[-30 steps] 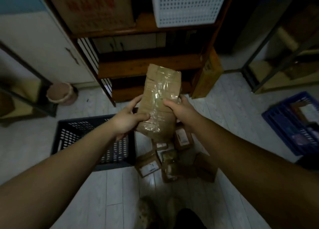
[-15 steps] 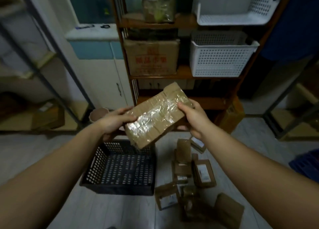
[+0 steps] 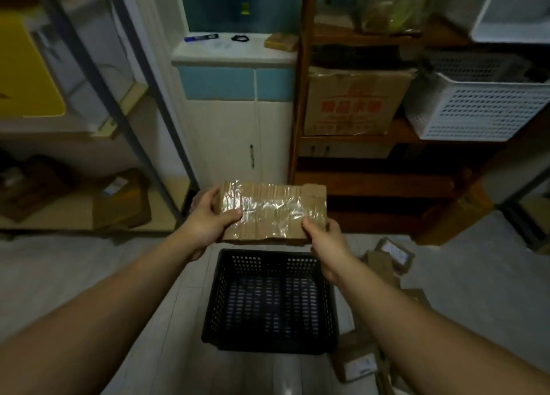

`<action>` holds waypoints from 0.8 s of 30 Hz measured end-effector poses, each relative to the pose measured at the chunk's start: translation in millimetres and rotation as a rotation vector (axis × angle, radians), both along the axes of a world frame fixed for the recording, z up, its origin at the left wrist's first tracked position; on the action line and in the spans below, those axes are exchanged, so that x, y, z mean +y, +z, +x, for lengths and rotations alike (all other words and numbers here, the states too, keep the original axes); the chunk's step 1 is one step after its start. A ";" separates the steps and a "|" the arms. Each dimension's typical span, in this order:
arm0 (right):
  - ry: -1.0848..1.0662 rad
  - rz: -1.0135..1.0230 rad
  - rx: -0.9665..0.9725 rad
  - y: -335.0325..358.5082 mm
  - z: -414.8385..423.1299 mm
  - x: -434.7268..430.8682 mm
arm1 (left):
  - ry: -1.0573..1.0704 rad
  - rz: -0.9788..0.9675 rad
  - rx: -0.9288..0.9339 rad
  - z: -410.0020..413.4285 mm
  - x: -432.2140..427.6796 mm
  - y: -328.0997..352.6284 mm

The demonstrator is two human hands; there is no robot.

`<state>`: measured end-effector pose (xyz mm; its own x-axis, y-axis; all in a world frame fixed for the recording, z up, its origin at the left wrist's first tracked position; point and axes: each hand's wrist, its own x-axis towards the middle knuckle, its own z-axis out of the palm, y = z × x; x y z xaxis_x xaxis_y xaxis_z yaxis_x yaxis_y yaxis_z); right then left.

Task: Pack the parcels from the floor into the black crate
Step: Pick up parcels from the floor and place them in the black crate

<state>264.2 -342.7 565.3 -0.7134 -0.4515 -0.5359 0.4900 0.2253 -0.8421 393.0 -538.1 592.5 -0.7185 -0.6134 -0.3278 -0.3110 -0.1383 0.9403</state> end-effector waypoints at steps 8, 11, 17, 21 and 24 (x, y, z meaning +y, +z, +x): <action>0.152 0.241 0.204 -127.8 -23.2 -42.6 | -0.105 0.031 -0.217 -18.2 -40.8 -136.1; 0.186 0.296 0.284 -209.2 -35.3 -56.1 | -0.105 -0.001 -0.230 -28.0 -47.6 -221.4; 0.210 0.311 0.296 -399.1 -44.0 -77.3 | -0.100 -0.168 -0.272 -38.1 -59.2 -412.9; 0.197 0.338 0.276 -518.2 -40.7 -92.7 | -0.121 -0.264 -0.306 -38.9 -71.7 -530.1; 0.226 0.374 0.260 -589.7 -40.6 -103.7 | -0.113 -0.371 -0.390 -36.6 -83.4 -601.3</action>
<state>223.6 -446.4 -24.4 -0.7513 -0.4209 -0.5083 0.1795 0.6109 -0.7711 356.4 -621.5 -8.8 -0.6554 -0.6642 -0.3597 -0.6398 0.2350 0.7317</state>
